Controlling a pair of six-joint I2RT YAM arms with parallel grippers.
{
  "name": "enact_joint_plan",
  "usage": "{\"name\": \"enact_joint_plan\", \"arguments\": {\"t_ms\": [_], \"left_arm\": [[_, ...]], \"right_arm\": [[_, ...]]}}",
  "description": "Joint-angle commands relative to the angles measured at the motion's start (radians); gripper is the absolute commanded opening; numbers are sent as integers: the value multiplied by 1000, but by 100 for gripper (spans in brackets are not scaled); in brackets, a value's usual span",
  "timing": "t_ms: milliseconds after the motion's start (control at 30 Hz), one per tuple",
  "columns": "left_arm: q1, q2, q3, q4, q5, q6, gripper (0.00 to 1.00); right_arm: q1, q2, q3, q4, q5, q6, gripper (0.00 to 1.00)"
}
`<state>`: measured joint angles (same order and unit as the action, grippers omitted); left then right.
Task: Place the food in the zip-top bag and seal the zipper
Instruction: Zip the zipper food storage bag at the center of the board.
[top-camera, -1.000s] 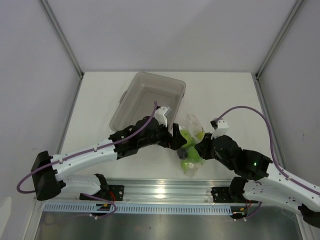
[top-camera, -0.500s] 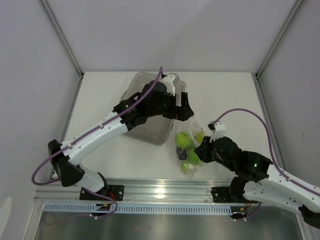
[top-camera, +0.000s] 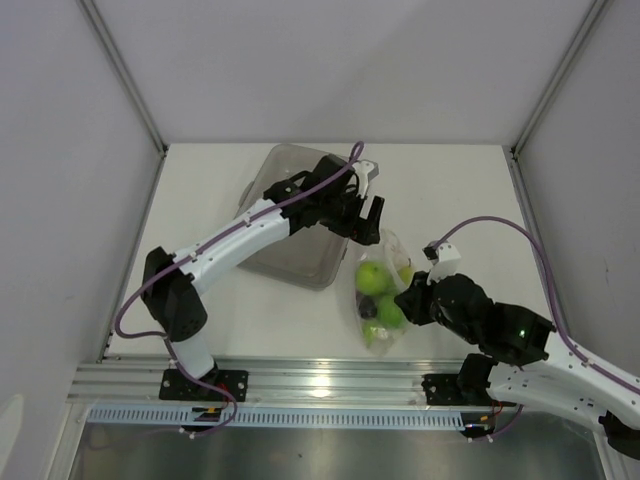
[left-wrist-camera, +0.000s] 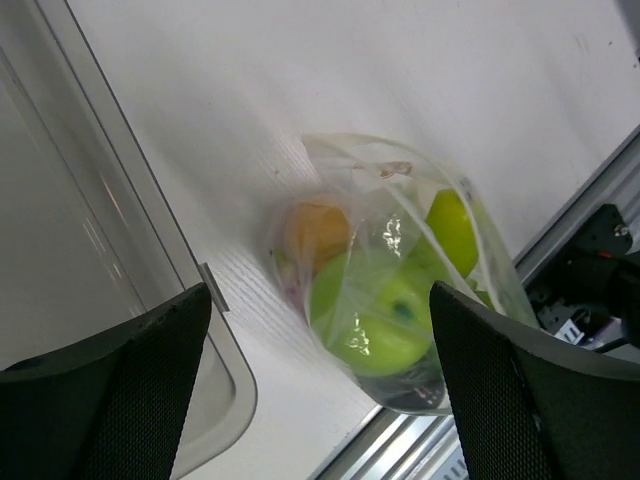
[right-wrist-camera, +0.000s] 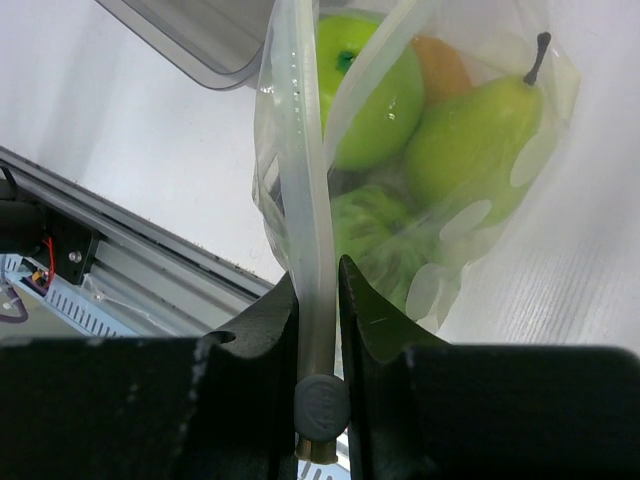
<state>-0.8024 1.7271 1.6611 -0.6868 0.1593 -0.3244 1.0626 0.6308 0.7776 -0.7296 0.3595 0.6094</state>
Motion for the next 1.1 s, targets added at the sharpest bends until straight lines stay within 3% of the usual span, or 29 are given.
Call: {"name": "enact_joint_plan", "arguments": {"t_ms": [0,67,167,367,533,833,1067], "left_arm": [[35,38,45,-8,77,108,91],[52,49,36,21,178,113,86],[57,69,54,46,279,116,87],[62,135,120,44,330,79,91],[60,241,232,-22,410,73,88],[54,258,157,-42,332,113,84],[54,275,154,-37,345,124,63]], "right_arm": [[-3,0,48,21,7,0,1],[-1,13,46,13,7,0,1],[-3,20,43,15,-1,1,1],[-1,27,35,33,-16,1,1],[0,35,34,36,-17,0,1],[-1,33,31,52,-21,-2,1],[-1,30,22,56,-17,1,1]]}}
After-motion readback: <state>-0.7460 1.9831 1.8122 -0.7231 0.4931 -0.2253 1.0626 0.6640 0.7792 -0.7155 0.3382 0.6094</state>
